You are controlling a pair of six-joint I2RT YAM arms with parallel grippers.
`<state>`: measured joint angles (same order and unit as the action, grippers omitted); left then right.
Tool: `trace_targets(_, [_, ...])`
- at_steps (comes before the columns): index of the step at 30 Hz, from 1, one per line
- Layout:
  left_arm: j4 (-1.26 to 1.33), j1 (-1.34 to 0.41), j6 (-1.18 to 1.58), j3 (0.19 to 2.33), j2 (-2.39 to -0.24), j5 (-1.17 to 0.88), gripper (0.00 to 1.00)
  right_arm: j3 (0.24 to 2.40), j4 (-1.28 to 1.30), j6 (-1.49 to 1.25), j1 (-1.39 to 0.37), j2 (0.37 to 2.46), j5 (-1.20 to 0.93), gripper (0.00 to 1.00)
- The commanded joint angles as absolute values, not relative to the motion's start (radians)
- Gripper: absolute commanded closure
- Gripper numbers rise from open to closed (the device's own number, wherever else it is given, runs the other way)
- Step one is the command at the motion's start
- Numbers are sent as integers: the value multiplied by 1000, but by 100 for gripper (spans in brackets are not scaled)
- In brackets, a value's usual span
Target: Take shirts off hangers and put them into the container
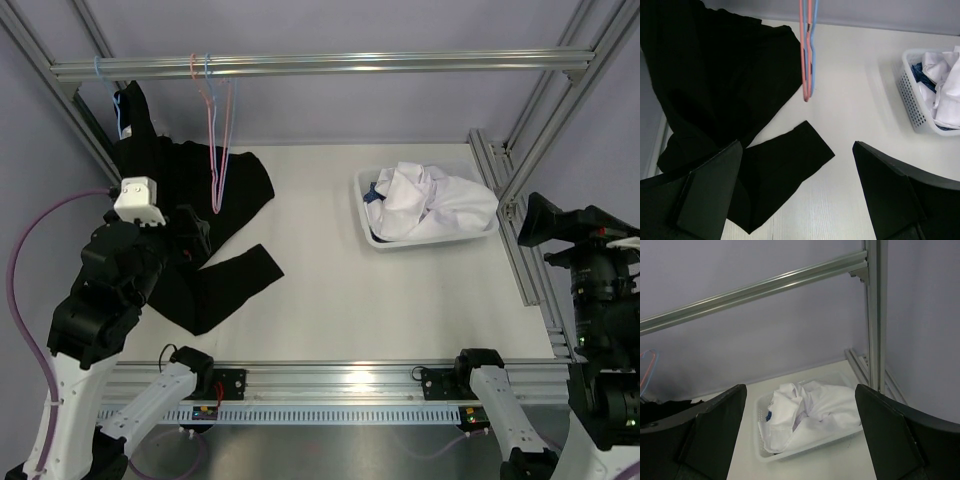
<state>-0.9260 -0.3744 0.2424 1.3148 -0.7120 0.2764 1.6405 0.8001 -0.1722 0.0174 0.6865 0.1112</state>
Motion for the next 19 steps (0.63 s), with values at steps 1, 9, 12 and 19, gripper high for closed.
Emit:
trace_targets(1, [-885,-371,212,1362,-690,362,1,1594,765,-104,6,652,112,1])
trace_targets(9, [-888,-373,160,1361,-615,474,1,1560,741,-80,-44,610,150,1])
trace_targets(12, [-890,-373,160,1365,-609,480,1,1568,738,-74,-58,621,153,0])
trace_targets(19, [-891,-373,182,1353,-594,466,1,1571,726,-78,-71,649,134,0])
